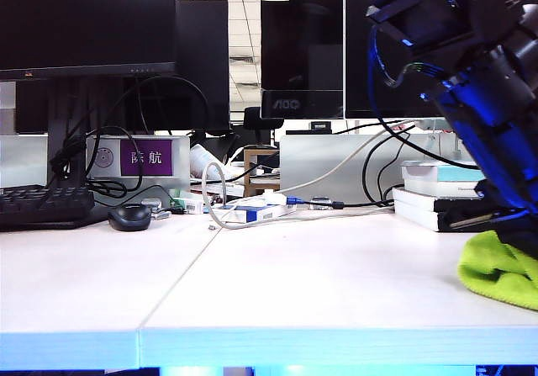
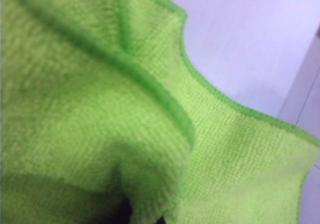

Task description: Wipe the table from left to right using the rag.

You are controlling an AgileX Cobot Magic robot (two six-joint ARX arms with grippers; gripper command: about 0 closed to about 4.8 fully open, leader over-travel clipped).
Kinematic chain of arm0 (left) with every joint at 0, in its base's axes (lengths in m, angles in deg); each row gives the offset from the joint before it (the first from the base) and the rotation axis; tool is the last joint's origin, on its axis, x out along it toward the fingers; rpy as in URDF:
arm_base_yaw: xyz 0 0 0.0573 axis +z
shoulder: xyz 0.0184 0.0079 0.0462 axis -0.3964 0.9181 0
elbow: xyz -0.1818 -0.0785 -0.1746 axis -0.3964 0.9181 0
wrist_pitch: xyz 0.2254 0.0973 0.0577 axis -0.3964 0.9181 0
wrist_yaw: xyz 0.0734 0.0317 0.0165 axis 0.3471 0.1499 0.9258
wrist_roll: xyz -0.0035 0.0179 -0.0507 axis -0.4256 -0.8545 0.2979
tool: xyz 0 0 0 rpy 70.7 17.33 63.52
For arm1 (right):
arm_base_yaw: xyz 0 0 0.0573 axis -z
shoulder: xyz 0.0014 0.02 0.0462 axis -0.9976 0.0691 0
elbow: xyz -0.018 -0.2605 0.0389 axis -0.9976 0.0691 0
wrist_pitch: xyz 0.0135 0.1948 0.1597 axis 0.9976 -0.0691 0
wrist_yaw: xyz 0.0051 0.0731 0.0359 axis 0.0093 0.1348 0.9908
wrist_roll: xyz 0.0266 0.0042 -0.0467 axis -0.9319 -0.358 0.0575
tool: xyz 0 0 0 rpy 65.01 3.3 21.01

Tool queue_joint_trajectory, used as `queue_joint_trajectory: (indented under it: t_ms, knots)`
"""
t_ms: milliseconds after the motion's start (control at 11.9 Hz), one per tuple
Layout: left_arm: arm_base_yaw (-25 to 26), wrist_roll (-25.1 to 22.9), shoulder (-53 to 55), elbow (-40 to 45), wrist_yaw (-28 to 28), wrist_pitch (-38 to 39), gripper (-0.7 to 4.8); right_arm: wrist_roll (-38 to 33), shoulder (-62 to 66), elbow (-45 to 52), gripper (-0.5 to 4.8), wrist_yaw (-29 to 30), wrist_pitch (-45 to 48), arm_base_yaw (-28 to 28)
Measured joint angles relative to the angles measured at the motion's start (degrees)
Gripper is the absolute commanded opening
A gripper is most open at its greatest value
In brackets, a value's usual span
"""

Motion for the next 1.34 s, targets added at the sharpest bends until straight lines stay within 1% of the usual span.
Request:
queue_joint_trajectory:
  t_ms: [167,670,753,1339]
  knots:
    - [-0.2,0.3,0.1,0.0,0.0,-0.8,-0.05,0.0,0.0,0.0,-0.01,0.0,0.0,0.0]
    - [-0.5,3.1,1.1,0.2,-0.9,-6.6,-0.05,0.0,0.0,0.0,-0.01,0.0,0.0,0.0]
    - [-0.5,5.6,2.3,0.4,-1.2,-12.1,-0.06,0.0,0.0,0.0,-0.01,0.0,0.0,0.0]
    - [-1.5,6.5,4.1,-1.3,-1.4,-13.8,-0.05,0.0,0.0,0.0,-0.01,0.0,0.0,0.0]
